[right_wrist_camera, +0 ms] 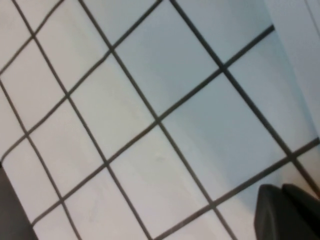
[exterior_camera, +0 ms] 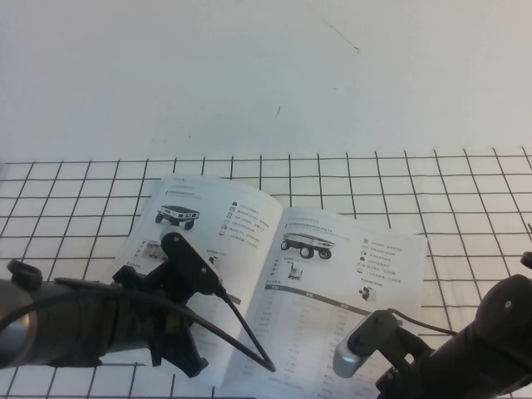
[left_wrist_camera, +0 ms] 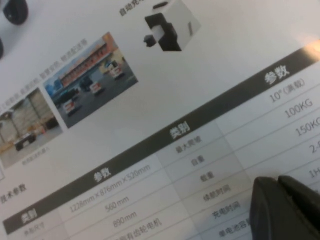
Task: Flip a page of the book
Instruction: Open the closed book
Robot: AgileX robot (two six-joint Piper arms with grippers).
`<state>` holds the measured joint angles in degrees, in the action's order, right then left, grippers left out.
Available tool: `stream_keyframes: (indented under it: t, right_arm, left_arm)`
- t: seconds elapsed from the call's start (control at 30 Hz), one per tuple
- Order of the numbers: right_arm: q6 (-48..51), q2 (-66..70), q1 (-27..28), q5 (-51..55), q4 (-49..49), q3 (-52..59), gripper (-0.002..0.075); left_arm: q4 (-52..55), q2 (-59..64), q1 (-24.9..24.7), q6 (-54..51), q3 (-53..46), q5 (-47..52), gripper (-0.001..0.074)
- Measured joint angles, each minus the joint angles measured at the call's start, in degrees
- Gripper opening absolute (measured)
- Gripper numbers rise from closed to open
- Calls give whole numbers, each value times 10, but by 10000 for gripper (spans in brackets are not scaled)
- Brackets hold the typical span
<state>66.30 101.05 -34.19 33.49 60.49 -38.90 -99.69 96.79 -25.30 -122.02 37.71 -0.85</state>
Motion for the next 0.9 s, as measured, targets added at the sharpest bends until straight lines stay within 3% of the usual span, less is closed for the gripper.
stream_keyframes:
  t: [0.4, 0.57, 0.9]
  right_arm:
    - [-80, -1, -4, -23, -38, 0, -1]
    - [-96, -2, -4, -34, -38, 0, -1]
    - [-98, -2, -5, -54, -33, -22, -1]
  left_arm:
    - [1, 0, 1, 23, -17, 38, -3]
    - [8, 0, 1, 83, -17, 66, -3]
    - [266, 0, 1, 355, -17, 152, -3]
